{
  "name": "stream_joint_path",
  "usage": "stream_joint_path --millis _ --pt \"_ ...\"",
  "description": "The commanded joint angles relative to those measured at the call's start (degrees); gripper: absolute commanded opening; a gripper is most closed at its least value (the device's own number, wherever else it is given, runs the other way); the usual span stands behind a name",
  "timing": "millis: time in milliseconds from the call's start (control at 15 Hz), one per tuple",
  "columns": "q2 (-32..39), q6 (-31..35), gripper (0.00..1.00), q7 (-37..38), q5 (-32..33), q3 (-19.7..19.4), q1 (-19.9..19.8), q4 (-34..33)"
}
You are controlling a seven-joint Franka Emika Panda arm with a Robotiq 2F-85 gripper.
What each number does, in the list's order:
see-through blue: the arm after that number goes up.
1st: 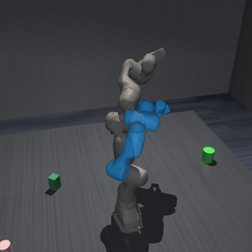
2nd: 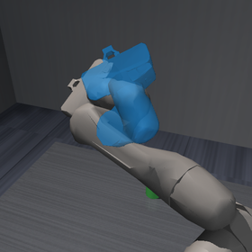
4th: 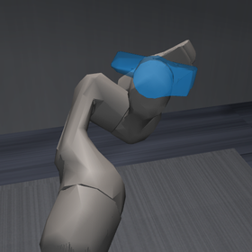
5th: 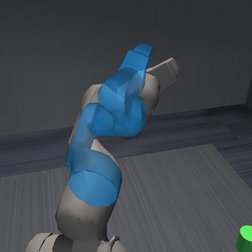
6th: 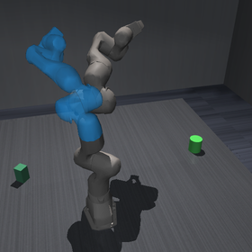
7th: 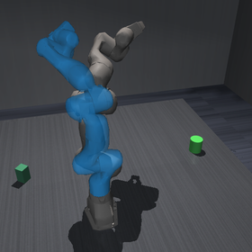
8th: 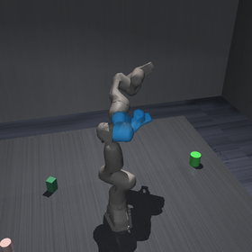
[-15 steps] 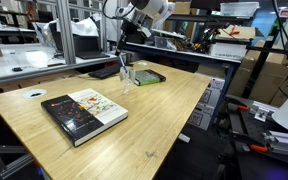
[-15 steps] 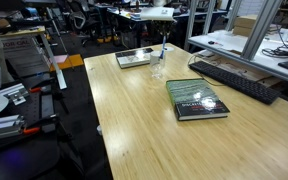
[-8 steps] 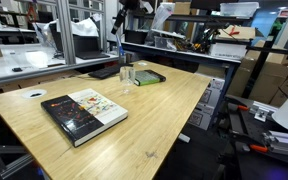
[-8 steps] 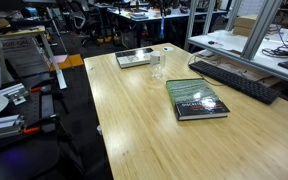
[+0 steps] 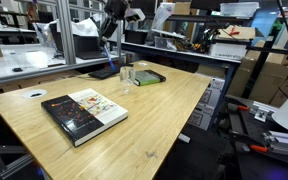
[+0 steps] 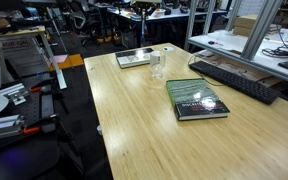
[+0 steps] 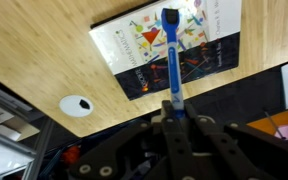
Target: Remove the blue marker from the glass cup and put it on top of the book on the left
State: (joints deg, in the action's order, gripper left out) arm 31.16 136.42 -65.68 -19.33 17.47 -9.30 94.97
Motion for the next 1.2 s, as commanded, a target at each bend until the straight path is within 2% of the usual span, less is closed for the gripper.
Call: stream_joint_path --millis 0,533,600,733,867,1133 --pt "7.96 -6.09 0.03 -4.67 0.21 -0.21 1.38 -7.63" --pt "23.78 -17.49 0.03 -10.09 3.52 0.34 5.25 -24.53" --pt "24.8 -19.23 0.37 -10.58 3.69 0.35 5.43 -26.24" --pt "25.83 -20.98 0.44 -11.75 3.34 0.43 5.21 -28.27" --pt "25.93 -21.03 0.58 -12.77 2.8 0.31 4.69 -29.17" --pt "23.76 -16.96 0.87 -13.47 2.08 -0.52 3.06 -27.39"
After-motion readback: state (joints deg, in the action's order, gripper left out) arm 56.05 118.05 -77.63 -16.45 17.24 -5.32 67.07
